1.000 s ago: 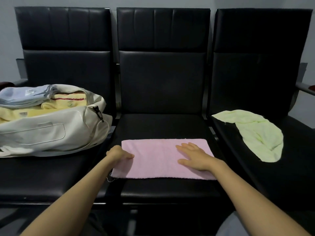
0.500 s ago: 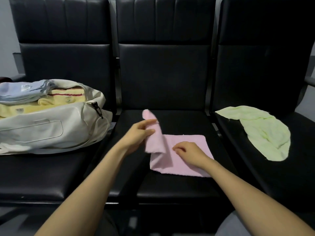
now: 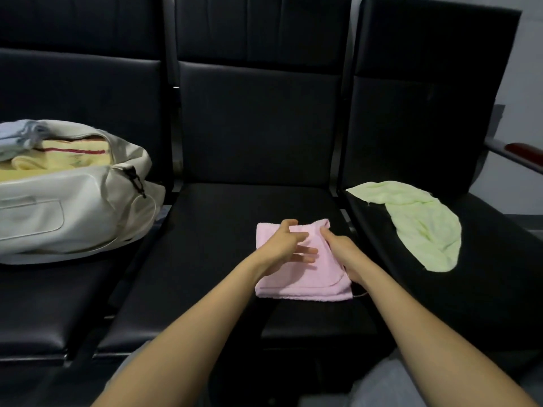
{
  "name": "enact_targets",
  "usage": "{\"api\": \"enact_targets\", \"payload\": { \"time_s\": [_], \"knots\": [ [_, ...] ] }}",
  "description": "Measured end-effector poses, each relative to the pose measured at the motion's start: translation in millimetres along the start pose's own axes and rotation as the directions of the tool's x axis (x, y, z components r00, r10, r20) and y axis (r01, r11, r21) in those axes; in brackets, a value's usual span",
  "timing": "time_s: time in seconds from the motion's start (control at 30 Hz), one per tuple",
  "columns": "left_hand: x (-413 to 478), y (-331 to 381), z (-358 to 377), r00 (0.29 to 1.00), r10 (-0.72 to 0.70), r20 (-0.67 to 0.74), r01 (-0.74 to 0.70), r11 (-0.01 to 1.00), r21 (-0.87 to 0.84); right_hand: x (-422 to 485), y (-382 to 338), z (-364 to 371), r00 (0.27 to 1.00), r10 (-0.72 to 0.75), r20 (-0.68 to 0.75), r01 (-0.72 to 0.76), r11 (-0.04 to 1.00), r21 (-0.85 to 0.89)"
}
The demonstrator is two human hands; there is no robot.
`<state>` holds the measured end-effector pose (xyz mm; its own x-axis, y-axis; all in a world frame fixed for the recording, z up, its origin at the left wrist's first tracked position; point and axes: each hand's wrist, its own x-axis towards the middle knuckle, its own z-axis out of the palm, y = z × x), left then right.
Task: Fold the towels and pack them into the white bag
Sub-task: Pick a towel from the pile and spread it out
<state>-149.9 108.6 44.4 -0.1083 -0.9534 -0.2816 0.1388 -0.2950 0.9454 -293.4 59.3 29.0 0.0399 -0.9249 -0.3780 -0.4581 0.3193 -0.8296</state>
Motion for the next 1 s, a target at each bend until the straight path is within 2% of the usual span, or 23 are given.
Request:
{"api": "enact_targets", "payload": {
  "time_s": [0.07, 0.13, 0.2, 0.27, 0.33, 0.47, 0.57, 0.83, 0.9, 1.0],
  "knots": [
    [2, -1, -8, 0.994, -0.005, -0.110, 0.009, 0.999, 0.031, -2, 2, -1, 0.998, -0.054, -0.012, 0.054, 0.997, -0.049],
    [4, -4, -21, 0.971, 0.032, -0.239, 0.010, 0.985, 0.171, -2, 3, -4, 0.991, -0.132, -0.015, 0.127, 0.976, -0.177],
    [5, -7, -36, 0.925, 0.138, -0.354, 0.059, 0.868, 0.493, -3, 3, -6, 0.982, -0.187, -0.024, 0.171, 0.937, -0.306],
    [1, -8, -47, 0.898, 0.191, -0.397, 0.157, 0.702, 0.694, -2, 1, -10, 0.976, -0.213, -0.039, 0.178, 0.892, -0.415],
    [-2, -10, -54, 0.894, 0.134, -0.427, 0.256, 0.629, 0.734, -1, 2, -12, 0.979, -0.200, -0.040, 0.151, 0.843, -0.516],
    [-2, -15, -61, 0.908, -0.028, -0.418, 0.329, 0.666, 0.669, 3, 7, -11, 0.987, -0.135, -0.083, 0.045, 0.743, -0.668],
    [1, -20, -61, 0.906, -0.050, -0.420, 0.340, 0.676, 0.654, 7, 8, -10, 0.995, -0.038, -0.095, -0.032, 0.766, -0.642],
    [2, -22, -58, 0.900, -0.074, -0.431, 0.376, 0.632, 0.678, 12, 7, -3, 0.998, 0.065, -0.019, -0.066, 0.849, -0.524],
    [-1, -18, -60, 0.908, -0.087, -0.410, 0.350, 0.697, 0.625, 11, 3, -2, 0.998, 0.063, -0.004, -0.059, 0.903, -0.426],
    [-9, -8, -63, 0.931, -0.101, -0.350, 0.250, 0.877, 0.410, 7, -3, -3, 0.996, 0.059, 0.063, -0.051, 0.992, -0.116]
  ]
}}
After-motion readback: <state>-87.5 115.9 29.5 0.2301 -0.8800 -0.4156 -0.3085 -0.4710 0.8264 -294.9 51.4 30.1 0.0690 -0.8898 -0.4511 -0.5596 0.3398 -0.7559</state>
